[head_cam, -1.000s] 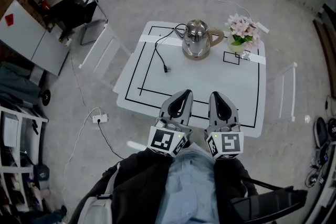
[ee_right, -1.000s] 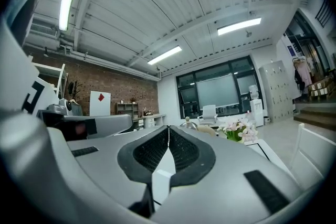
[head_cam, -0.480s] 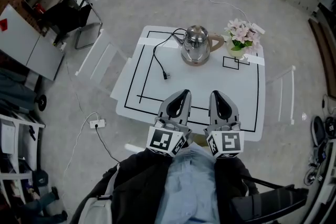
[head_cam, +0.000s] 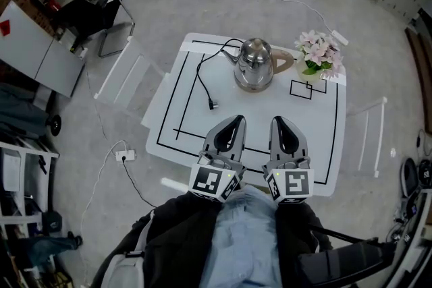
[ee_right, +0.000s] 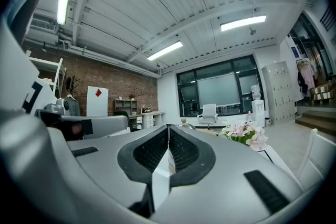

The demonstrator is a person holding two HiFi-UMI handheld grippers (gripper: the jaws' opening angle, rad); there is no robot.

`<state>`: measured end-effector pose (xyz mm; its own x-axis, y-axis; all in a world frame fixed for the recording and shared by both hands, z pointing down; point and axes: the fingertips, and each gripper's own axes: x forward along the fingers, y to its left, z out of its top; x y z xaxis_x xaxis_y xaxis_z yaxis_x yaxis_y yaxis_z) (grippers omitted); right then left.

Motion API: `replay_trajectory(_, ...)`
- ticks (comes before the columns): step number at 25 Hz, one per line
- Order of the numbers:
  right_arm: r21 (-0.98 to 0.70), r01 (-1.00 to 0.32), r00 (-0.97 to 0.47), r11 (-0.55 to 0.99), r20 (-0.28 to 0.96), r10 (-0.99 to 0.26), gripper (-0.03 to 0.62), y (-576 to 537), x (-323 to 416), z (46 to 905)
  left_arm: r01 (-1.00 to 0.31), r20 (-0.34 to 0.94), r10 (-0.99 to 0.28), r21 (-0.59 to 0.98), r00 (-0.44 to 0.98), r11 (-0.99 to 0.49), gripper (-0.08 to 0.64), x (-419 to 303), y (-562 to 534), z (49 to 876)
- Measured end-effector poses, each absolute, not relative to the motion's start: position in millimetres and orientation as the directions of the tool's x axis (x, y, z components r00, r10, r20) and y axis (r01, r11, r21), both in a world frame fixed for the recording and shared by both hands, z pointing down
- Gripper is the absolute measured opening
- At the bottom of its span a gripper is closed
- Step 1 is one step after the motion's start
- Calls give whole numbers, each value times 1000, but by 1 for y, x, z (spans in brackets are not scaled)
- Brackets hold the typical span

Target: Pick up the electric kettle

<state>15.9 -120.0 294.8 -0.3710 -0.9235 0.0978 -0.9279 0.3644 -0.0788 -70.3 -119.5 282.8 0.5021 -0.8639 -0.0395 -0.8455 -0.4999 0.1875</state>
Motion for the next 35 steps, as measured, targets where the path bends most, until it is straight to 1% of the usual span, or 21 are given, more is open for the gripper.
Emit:
replay_trajectory(7, -89, -912, -409, 400, 149, -900, 18, -156, 21, 319, -868, 9, -885, 201, 465, -454, 6, -66, -154, 302)
replay_trajectory(15, -116, -910, -414, 397, 212, -885, 18, -198, 37, 358, -877, 54, -889, 198, 455, -437, 6, -54, -191, 334)
replay_trajectory(20, -155, -909, -415, 386, 266, -870, 18, -221, 49, 386, -886, 117, -892, 227, 436, -404, 6, -50, -214, 360)
replay_trajectory(26, -174, -901, -433, 398, 268, -861, 18, -251, 54, 411, -902, 137, -906, 227, 402, -366, 6, -60, -250, 385)
replay_trajectory(30, -183, -911, -411, 371, 301, -861, 18, -265, 61, 435, -913, 162, -912, 232, 376, -335, 6, -67, -265, 405)
replay_trajectory(35, -182, -921, -387, 345, 307, -870, 18, -279, 71, 449, -920, 165, -922, 244, 351, -307, 6, -75, -277, 415)
